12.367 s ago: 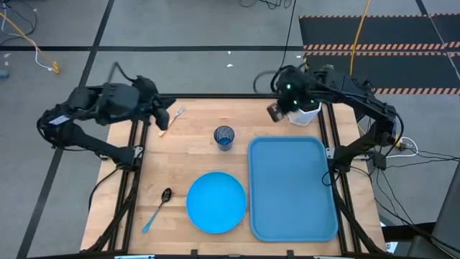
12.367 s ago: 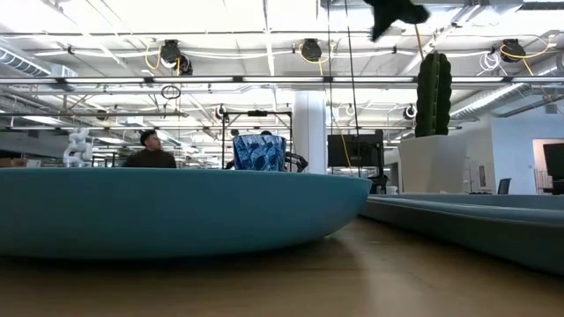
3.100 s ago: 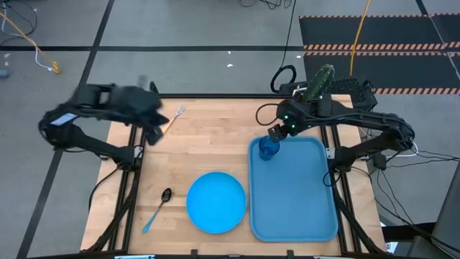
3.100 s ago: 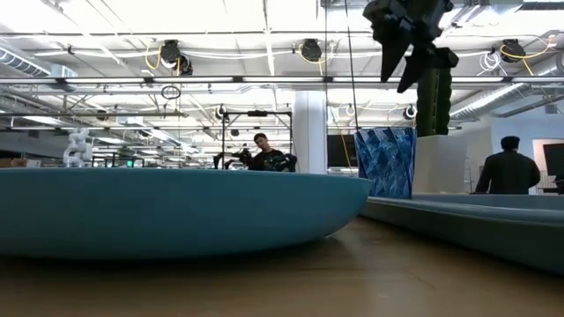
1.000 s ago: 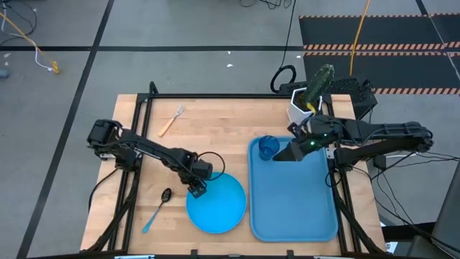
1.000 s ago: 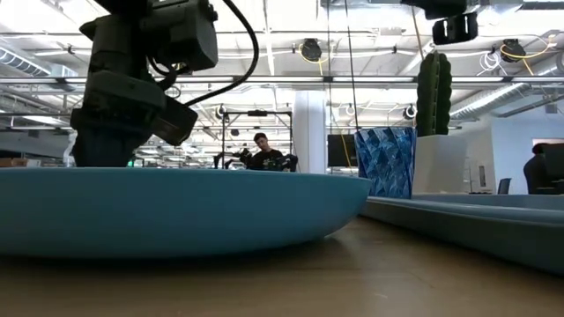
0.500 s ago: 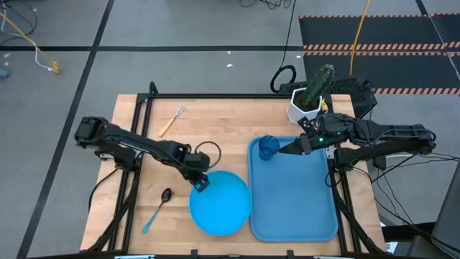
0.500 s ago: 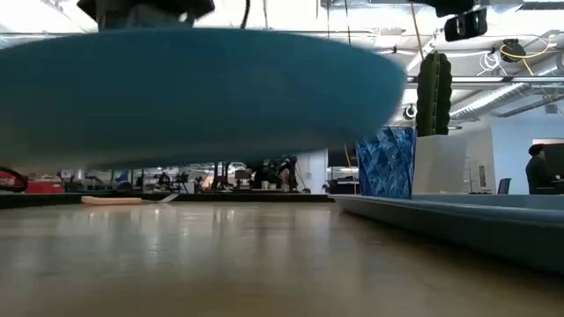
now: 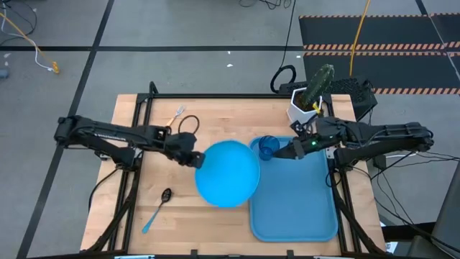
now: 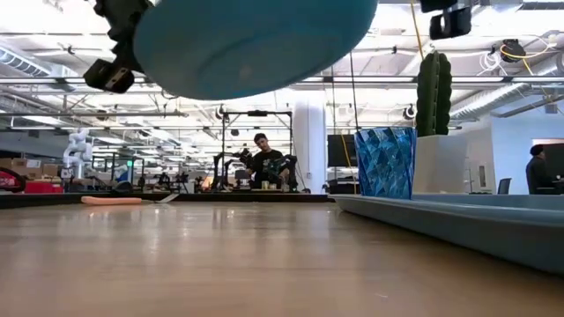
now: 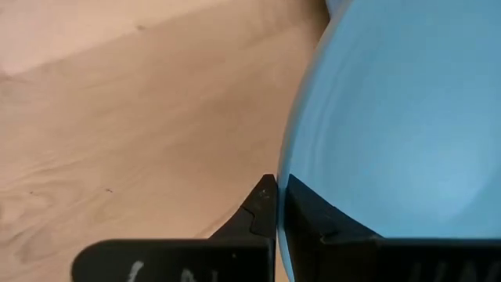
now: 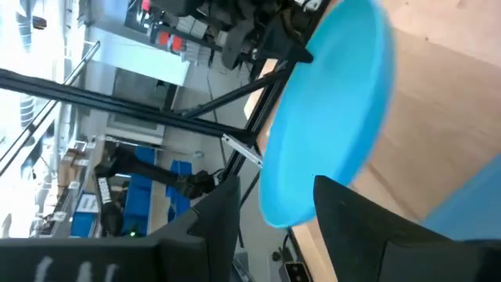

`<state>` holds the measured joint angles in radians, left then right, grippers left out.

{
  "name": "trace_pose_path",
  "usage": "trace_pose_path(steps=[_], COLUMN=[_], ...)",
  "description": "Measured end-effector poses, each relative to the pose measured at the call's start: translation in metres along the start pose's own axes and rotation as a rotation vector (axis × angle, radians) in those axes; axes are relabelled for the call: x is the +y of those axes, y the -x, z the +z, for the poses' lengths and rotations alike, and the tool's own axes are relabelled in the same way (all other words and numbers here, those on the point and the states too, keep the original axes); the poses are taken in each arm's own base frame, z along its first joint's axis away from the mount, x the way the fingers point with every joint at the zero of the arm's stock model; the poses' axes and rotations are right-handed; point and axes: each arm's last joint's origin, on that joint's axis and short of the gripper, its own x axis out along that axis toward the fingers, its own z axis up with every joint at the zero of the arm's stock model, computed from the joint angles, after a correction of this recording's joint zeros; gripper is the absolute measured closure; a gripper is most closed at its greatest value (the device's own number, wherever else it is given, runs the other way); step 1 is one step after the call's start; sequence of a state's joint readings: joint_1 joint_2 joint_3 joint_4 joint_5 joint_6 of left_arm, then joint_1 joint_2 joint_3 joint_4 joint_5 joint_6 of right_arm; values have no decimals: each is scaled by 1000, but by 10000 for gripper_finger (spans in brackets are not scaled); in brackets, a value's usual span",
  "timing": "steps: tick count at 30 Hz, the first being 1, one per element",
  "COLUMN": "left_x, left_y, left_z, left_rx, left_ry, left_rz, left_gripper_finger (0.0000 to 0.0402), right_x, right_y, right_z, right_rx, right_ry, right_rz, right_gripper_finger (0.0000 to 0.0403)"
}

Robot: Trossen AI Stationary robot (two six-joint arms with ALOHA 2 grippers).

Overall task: Pick and place plate/cup/fork/spoon on tray
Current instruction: Put the light blue plate on the blue tray

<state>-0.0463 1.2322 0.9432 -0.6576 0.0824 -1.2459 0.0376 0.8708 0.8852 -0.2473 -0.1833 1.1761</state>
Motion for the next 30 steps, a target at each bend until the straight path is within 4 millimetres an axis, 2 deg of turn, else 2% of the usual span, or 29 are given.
trace_pose_path(steps=[3,10,14,24,30], left_x=[-2,-20,-30,-36,-40], left_y=[6,38,50,45,46], left_z=[3,12,18,22,23], left_rx=[-19,-82,-102,-87,-93], left_ry=[28,-14,-16,-29,-31], left_rz=[14,113,102,100,59], left_gripper_finger=[394,394,394,394,394], right_x=[-2,-9,-11,-11,-12], right_y=[-9,-24,-33,-46,-46], right_z=[1,1,2,5,6], right_rx=[6,29,33,21,-19], right_ry=[2,-7,-22,-17,-18], right_rz=[-10,-61,-70,-42,-66], right_gripper_finger=[249,249,244,212,228])
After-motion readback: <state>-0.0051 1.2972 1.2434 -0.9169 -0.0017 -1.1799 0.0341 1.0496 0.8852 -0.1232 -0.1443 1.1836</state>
